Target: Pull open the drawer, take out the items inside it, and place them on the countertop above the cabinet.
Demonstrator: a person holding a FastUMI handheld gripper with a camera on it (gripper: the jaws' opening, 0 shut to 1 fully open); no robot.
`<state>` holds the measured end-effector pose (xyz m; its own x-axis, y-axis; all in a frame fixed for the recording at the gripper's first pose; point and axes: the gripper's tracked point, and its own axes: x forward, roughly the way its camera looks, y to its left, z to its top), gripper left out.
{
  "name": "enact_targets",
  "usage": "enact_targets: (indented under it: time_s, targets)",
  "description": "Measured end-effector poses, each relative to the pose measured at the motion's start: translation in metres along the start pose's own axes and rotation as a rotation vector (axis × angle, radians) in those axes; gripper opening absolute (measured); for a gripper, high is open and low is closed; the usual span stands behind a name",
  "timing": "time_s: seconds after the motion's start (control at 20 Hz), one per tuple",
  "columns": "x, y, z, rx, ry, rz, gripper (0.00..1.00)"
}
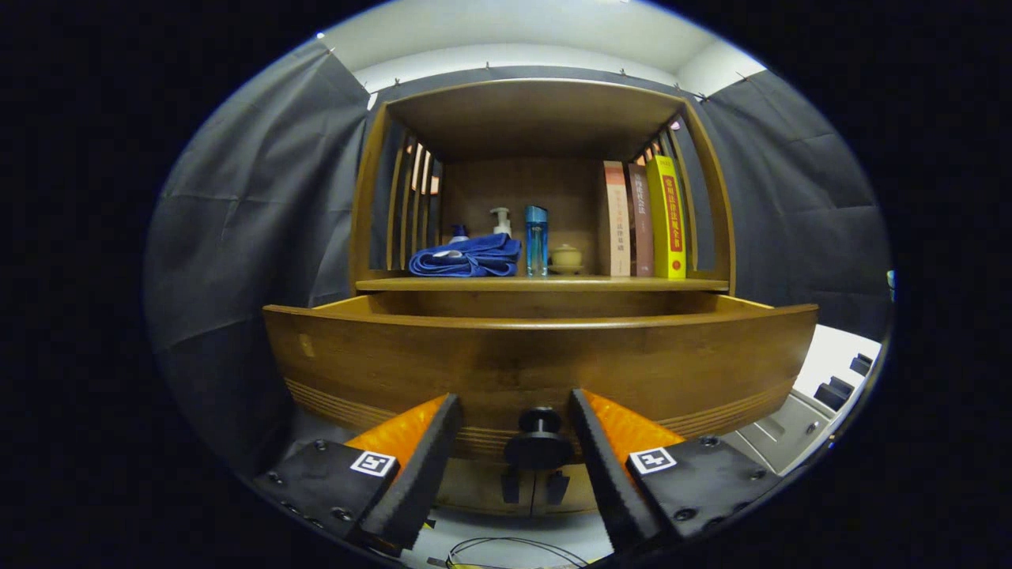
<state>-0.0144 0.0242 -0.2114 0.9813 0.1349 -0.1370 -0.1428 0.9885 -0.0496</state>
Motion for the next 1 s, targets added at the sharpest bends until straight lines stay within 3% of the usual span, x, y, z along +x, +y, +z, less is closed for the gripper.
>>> enact_targets:
  time_s: [0.15, 0.3, 0.6, 0.8, 1.0]
  targets:
    - [0.0, -0.003, 0.04, 0.003, -0.072, -0.012, 0.93]
    - [0.004, -0.012, 0.111, -0.028, -0.155, -0.012, 0.94]
    - [0.057, -0.035, 0.211, -0.134, -0.176, 0.032, 0.96]
    - [0.104, -0.048, 0.205, -0.201, -0.049, 0.015, 0.97]
    - [0.14, -0.047, 0.139, -0.181, 0.172, 0.047, 0.99]
